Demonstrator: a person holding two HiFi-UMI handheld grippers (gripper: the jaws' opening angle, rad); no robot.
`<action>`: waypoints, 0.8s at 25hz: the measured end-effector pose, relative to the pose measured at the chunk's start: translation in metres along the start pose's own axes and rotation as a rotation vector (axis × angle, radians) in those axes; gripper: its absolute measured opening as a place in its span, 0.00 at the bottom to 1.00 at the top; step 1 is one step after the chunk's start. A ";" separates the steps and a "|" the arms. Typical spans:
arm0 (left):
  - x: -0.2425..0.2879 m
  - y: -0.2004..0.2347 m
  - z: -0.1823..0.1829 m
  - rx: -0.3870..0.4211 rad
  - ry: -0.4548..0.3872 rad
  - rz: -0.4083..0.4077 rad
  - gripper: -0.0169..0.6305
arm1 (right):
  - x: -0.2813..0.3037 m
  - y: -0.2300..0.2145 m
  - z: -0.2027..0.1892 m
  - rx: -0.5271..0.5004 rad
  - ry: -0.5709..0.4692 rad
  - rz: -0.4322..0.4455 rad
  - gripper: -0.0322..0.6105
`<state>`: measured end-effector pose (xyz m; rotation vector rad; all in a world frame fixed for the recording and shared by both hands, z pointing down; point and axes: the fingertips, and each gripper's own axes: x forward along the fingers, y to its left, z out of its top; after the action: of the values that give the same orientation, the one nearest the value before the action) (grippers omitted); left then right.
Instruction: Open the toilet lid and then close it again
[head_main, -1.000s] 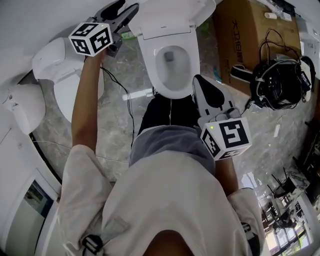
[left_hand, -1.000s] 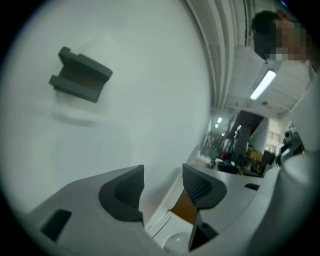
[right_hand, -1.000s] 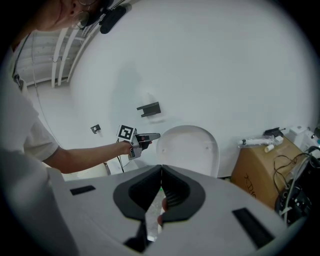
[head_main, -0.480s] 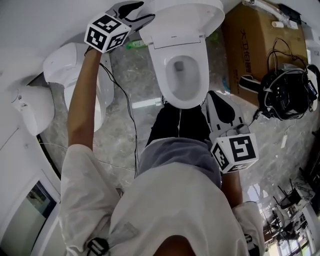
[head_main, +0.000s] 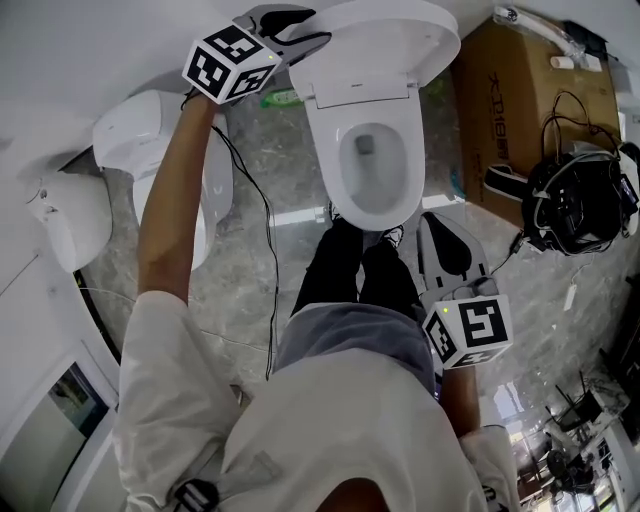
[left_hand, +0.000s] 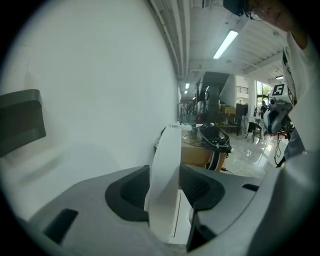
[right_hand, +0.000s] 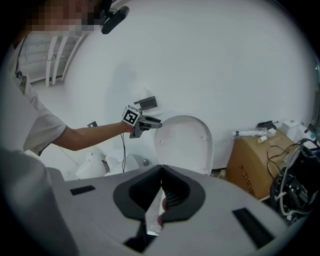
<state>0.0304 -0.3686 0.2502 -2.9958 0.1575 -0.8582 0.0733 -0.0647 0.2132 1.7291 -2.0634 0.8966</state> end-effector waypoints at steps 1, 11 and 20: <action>0.000 -0.001 0.000 0.001 0.000 0.001 0.32 | 0.000 0.000 -0.002 -0.002 0.002 0.003 0.07; -0.004 -0.021 -0.001 0.042 0.027 0.040 0.31 | -0.017 -0.003 -0.018 -0.017 -0.002 0.024 0.07; -0.006 -0.040 -0.005 0.039 0.030 0.062 0.31 | -0.030 -0.008 -0.030 -0.020 0.006 0.041 0.07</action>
<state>0.0267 -0.3281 0.2535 -2.9259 0.2306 -0.8899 0.0832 -0.0236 0.2205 1.6782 -2.1038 0.8883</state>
